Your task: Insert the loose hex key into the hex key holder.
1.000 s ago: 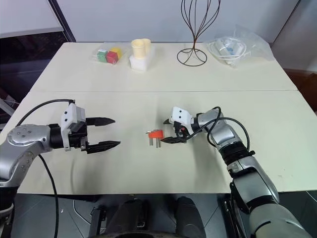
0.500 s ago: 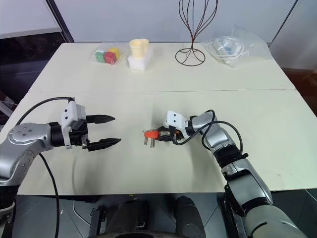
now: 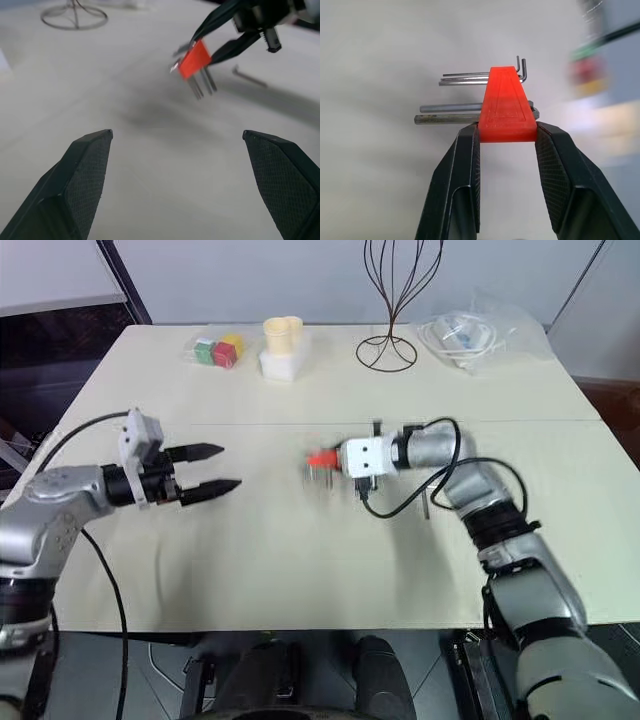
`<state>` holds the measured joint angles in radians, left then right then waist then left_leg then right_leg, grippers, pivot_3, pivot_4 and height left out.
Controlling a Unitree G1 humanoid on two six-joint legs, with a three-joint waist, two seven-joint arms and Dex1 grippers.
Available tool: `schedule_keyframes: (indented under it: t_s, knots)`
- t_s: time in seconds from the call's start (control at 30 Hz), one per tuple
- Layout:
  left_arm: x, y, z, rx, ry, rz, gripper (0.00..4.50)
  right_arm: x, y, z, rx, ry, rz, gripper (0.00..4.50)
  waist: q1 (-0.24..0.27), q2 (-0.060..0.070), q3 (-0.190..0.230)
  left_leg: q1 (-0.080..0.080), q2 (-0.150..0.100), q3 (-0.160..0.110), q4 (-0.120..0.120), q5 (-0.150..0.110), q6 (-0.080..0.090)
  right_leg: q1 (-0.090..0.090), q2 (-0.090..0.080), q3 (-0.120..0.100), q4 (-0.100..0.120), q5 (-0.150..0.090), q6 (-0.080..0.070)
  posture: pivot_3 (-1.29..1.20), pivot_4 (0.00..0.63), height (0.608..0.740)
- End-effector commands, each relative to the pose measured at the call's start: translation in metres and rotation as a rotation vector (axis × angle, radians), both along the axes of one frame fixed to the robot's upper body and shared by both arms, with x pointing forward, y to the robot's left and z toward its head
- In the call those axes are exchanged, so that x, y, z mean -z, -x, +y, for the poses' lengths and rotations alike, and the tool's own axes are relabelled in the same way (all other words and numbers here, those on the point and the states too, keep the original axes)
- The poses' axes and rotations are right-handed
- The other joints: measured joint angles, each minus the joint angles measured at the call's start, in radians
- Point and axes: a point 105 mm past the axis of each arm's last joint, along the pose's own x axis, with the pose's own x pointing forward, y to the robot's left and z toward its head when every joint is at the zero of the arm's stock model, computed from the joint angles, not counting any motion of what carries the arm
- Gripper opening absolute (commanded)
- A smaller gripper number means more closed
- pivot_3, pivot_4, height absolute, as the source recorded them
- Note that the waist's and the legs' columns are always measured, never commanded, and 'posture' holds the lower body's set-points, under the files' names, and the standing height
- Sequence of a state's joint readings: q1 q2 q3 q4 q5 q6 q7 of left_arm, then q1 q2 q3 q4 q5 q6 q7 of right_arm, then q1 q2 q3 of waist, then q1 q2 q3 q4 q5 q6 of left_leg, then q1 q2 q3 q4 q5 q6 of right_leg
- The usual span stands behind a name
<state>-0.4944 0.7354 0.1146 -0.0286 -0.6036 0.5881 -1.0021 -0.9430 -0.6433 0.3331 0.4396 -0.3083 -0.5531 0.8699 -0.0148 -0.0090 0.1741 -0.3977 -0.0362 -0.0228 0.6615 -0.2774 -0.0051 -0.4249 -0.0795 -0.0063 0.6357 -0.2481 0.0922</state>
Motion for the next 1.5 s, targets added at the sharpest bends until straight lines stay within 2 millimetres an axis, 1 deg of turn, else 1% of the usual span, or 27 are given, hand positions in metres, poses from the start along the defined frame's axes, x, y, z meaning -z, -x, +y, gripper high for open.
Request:
schedule_keyframes:
  t_s: [0.03,0.13,0.2,0.3,0.43,0.7,0.97,1.03,1.07,1.17,1.2,1.27,1.3,1.5]
  knots:
    - [-0.017,-0.006,-0.006,0.039,0.101,0.002,4.37,-0.024,0.003,0.004,-0.069,-0.002,-0.204,1.01,-0.001,0.0,0.0,0.0,0.0,0.0,0.0,0.0,0.0,0.0,0.0,0.0,0.0,0.0,0.0,0.0,0.15,0.74]
    - [-0.024,-0.016,-0.019,0.081,0.178,0.024,4.37,-0.035,0.006,0.005,-0.104,-0.017,-0.292,1.01,0.0,0.0,0.0,-0.001,0.0,0.001,0.001,0.0,0.0,0.0,0.0,0.0,0.0,0.0,0.0,0.0,0.15,0.74]
    - [-0.027,-0.024,-0.027,0.099,0.221,0.034,4.37,-0.038,0.008,0.008,-0.124,-0.028,-0.321,1.01,0.001,0.0,0.0,-0.002,0.0,0.001,0.002,0.002,-0.002,0.0,0.0,0.0,0.0,0.0,0.001,0.0,0.15,0.74]
    - [-0.032,-0.034,-0.044,0.151,0.286,0.051,4.37,-0.04,0.013,0.012,-0.156,-0.032,-0.348,1.01,0.002,-0.001,0.0,-0.003,-0.001,0.001,0.003,0.002,-0.002,0.0,0.001,0.0,0.0,0.0,0.001,0.0,0.15,0.74]
    - [-0.029,-0.036,-0.063,0.23,0.249,0.048,4.37,-0.045,0.016,0.015,-0.168,-0.057,-0.364,1.01,-0.004,-0.001,0.0,-0.004,-0.001,0.001,0.004,0.002,-0.002,-0.001,0.001,0.0,0.0,0.001,0.001,0.0,0.15,0.74]
    - [-0.037,-0.049,-0.082,0.258,0.288,0.003,4.37,-0.046,0.02,0.018,-0.165,-0.078,-0.359,1.01,-0.002,-0.001,0.0,-0.004,0.0,0.001,0.004,0.002,-0.002,-0.001,0.001,0.0,0.001,0.001,0.001,0.0,0.15,0.74]
    - [-0.035,-0.048,-0.093,0.289,0.296,-0.004,4.37,-0.049,0.023,0.021,-0.166,-0.095,-0.356,1.01,-0.002,-0.001,0.0,-0.004,0.0,0.001,0.004,0.002,-0.002,-0.001,0.001,0.0,0.001,0.001,0.001,0.0,0.15,0.74]
    - [-0.035,-0.047,-0.095,0.291,0.305,-0.003,3.83,-0.049,0.023,0.022,-0.167,-0.097,-0.354,1.01,-0.002,-0.001,0.0,-0.004,0.0,0.001,0.004,0.002,-0.002,-0.001,0.001,0.0,0.001,0.001,0.001,0.0,0.15,0.74]
    - [-0.035,-0.047,-0.096,0.295,0.311,-0.002,3.47,-0.048,0.023,0.022,-0.168,-0.098,-0.353,1.01,-0.002,-0.001,0.0,-0.004,0.0,0.001,0.004,0.002,-0.002,-0.001,0.001,0.0,0.001,0.001,0.001,0.0,0.15,0.74]
    - [-0.035,-0.046,-0.098,0.301,0.317,0.0,1.95,-0.046,0.024,0.023,-0.169,-0.096,-0.346,1.01,-0.002,-0.001,0.0,-0.004,0.0,0.001,0.004,0.002,-0.002,-0.001,0.001,0.0,0.001,0.001,0.001,0.0,0.15,0.74]
    - [-0.035,-0.045,-0.098,0.304,0.318,0.001,1.35,-0.045,0.024,0.023,-0.17,-0.095,-0.344,1.01,-0.002,-0.001,0.0,-0.004,0.0,0.001,0.004,0.002,-0.002,-0.001,0.001,0.0,0.001,0.001,0.001,0.0,0.15,0.74]
    - [-0.034,-0.044,-0.099,0.307,0.318,0.002,0.36,-0.044,0.025,0.023,-0.171,-0.093,-0.34,1.01,-0.001,-0.001,0.0,-0.004,0.0,0.001,0.004,0.002,-0.002,-0.001,0.001,0.0,0.001,0.001,0.001,0.0,0.15,0.74]
    - [-0.034,-0.044,-0.099,0.31,0.314,0.003,0.05,-0.044,0.025,0.023,-0.171,-0.093,-0.339,1.01,-0.001,-0.001,0.0,-0.004,0.0,0.001,0.004,0.002,-0.002,-0.001,0.001,0.0,0.001,0.001,0.001,0.0,0.15,0.74]
    - [-0.034,-0.043,-0.098,0.313,0.304,0.004,0.05,-0.04,0.027,0.023,-0.18,-0.083,-0.324,1.01,-0.002,-0.001,0.0,-0.004,0.0,0.001,0.004,0.002,-0.002,-0.001,0.001,0.0,0.001,0.001,0.001,0.0,0.15,0.74]
